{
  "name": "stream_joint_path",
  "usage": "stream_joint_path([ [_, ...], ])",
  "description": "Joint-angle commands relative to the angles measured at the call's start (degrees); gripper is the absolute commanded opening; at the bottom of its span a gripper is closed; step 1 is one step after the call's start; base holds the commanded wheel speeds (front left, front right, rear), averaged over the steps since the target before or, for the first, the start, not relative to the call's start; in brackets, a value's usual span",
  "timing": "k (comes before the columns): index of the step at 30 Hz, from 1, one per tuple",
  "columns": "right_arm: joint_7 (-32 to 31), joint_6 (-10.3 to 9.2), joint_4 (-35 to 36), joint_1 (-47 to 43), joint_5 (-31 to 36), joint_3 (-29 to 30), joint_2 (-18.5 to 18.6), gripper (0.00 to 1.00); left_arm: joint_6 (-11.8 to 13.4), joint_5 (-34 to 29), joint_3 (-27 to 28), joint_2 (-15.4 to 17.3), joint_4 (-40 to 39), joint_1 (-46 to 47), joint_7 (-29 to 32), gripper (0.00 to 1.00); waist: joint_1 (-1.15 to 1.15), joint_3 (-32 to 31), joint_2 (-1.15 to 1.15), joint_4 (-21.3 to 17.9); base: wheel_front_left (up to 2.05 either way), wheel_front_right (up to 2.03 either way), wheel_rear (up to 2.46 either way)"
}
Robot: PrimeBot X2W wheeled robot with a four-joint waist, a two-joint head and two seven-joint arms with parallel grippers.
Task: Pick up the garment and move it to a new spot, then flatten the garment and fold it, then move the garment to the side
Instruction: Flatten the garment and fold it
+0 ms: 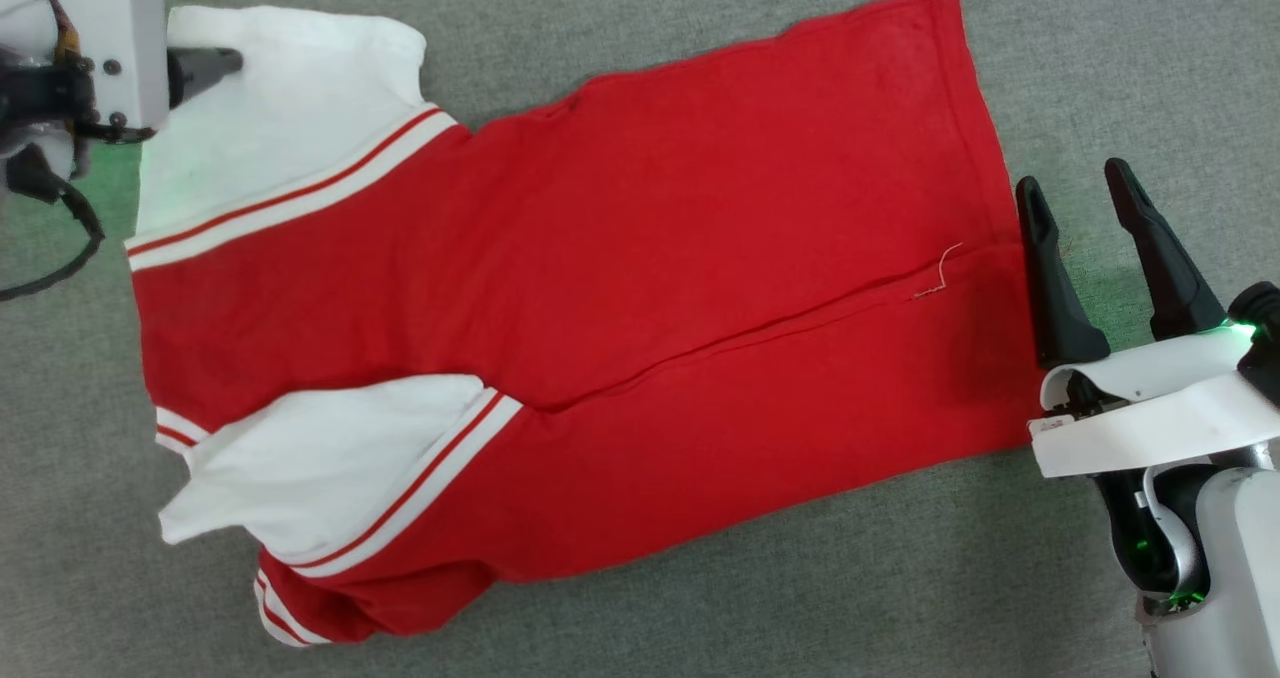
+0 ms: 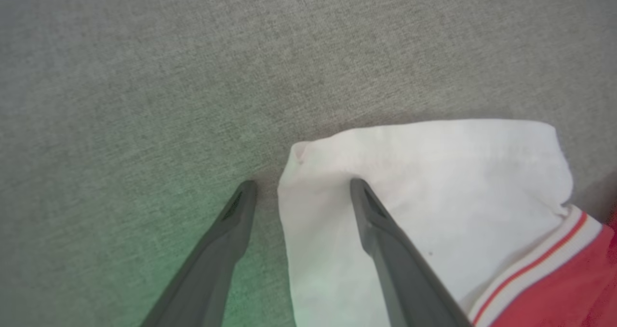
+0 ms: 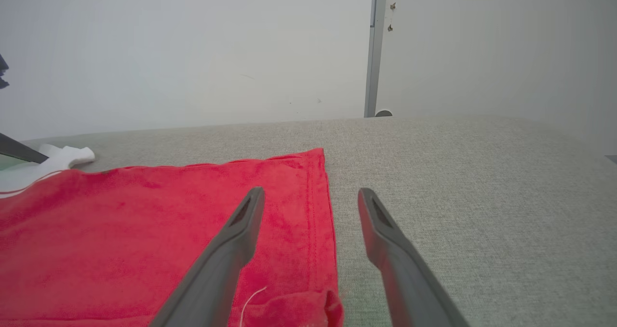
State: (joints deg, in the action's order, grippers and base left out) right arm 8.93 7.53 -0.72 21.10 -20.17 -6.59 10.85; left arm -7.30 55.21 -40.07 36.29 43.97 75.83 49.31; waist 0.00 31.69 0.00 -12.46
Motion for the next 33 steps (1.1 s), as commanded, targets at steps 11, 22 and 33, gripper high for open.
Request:
stream_joint_path([
  [11, -7.6, -0.1, 1.7, 5.2, -0.5, -3.0, 5.9, 1.0, -0.2, 4.2, -2.6, -1.0, -3.5, -3.7, 0.3, 0.0, 0.0, -0.1, 0.0, 1.2, 0.0, 0.0, 0.0],
  [22, -38.2, -0.1, -7.9, 26.5, -11.8, -11.8, 15.6, 1.0, -0.2, 5.9, -5.1, -2.8, -6.6, -1.7, -2.1, 0.0, 0.0, 1.4, 0.0, 5.0, 0.0, 0.0, 0.0],
  [33, -57.3, -0.1, -23.4, 40.6, -17.9, -16.5, 17.1, 1.0, -0.2, 7.6, -8.6, -4.1, -9.8, 0.4, -4.9, 0.0, 0.0, 4.0, 0.0, 8.6, 0.0, 0.0, 0.0],
])
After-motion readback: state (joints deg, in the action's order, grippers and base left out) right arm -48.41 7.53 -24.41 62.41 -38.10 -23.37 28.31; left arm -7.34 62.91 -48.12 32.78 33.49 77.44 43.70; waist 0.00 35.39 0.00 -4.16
